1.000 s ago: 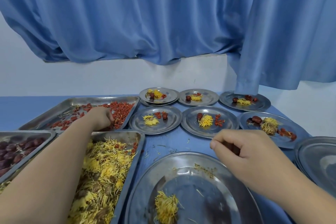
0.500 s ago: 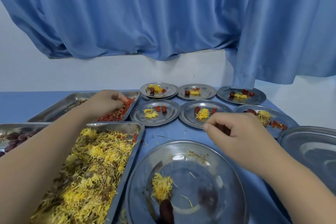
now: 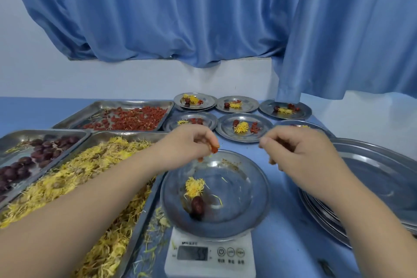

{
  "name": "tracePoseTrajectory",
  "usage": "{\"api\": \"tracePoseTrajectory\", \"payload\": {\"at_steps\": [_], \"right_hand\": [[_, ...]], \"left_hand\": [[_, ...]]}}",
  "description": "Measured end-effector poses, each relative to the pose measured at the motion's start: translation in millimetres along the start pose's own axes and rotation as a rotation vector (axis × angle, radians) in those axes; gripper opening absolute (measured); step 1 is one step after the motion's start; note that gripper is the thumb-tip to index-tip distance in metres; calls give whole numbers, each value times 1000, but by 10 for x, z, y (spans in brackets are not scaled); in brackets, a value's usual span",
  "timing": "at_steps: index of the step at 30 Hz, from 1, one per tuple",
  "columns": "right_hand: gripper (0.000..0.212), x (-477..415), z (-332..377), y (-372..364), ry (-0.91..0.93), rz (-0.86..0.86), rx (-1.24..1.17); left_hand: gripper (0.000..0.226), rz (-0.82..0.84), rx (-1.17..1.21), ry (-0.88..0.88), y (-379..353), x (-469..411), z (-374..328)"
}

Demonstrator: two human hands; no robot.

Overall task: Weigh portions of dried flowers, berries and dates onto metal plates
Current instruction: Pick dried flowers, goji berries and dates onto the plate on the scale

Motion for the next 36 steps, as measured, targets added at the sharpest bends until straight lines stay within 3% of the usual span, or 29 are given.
{"api": "tracePoseTrajectory", "payload": {"at_steps": [4,10,17,30,36], "right_hand": [[21,492,-95,-20,-14,43,135],[23,880,-214,-205,35,-125,147],[23,1001,-354,-233,-22,-216,134],[25,952,-524,-265,-67,-191,171],[24,942,-579,-292,-87,-185,184]], "left_hand": [[20,28,8,16,-236,123,-16],[22,48,4,12,-283,155,-106],[22,-52,-83,35,-279,181,-151],[6,-49,-130,63,-337,146,-31],[9,-70,-144,82,-329,115,-46]]}}
Point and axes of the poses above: each hand's wrist, its own x-axis away from the middle knuckle, its own y-axis out of the back of the hand, z = x × y, the point moved 2 cm from there along -x, towards the middle knuckle, and after that the axes turned 11 degrees about -x, right-handed, at the moved point
